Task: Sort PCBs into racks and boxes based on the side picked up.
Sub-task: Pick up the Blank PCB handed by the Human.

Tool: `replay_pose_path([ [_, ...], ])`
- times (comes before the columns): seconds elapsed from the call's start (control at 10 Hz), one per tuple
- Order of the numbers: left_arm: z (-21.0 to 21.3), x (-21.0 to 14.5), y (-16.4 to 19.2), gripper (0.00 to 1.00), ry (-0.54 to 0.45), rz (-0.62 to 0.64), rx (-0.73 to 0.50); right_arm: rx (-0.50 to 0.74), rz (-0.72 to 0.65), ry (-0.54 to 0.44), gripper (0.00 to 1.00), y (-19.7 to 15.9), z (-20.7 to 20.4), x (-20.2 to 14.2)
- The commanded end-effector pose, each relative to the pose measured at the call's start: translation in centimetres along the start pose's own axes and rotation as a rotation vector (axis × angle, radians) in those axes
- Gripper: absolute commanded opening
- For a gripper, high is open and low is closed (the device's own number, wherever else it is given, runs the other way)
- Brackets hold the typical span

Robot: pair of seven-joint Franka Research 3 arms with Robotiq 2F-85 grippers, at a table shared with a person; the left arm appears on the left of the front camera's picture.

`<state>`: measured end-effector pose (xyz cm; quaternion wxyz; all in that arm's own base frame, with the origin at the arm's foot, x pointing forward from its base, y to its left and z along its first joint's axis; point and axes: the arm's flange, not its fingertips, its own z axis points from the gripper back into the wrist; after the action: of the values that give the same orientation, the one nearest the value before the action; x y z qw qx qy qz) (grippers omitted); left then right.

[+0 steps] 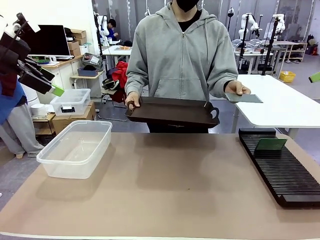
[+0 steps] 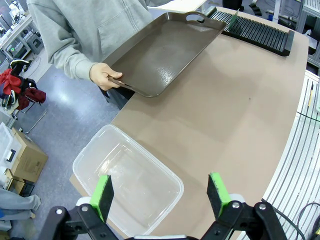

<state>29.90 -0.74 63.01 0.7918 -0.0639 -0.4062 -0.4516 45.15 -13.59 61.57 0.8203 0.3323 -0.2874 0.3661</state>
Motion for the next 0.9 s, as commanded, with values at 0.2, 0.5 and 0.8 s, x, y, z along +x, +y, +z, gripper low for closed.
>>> replay_pose_path([
  [0.2,-0.1,-0.2,0.0,1.00,0.007,0.000,-0.007,0.207,-0.437,0.087,1.00,-3.1,0.0,3.3],
  [0.5,-0.1,-0.2,0.0,1.00,0.007,0.000,-0.007,0.353,-0.607,0.056,1.00,-7.4,-3.8,2.2],
  [0.8,-0.1,-0.2,0.0,1.00,0.007,0.000,-0.007,0.322,-0.594,0.105,1.00,-9.3,-7.3,0.1],
])
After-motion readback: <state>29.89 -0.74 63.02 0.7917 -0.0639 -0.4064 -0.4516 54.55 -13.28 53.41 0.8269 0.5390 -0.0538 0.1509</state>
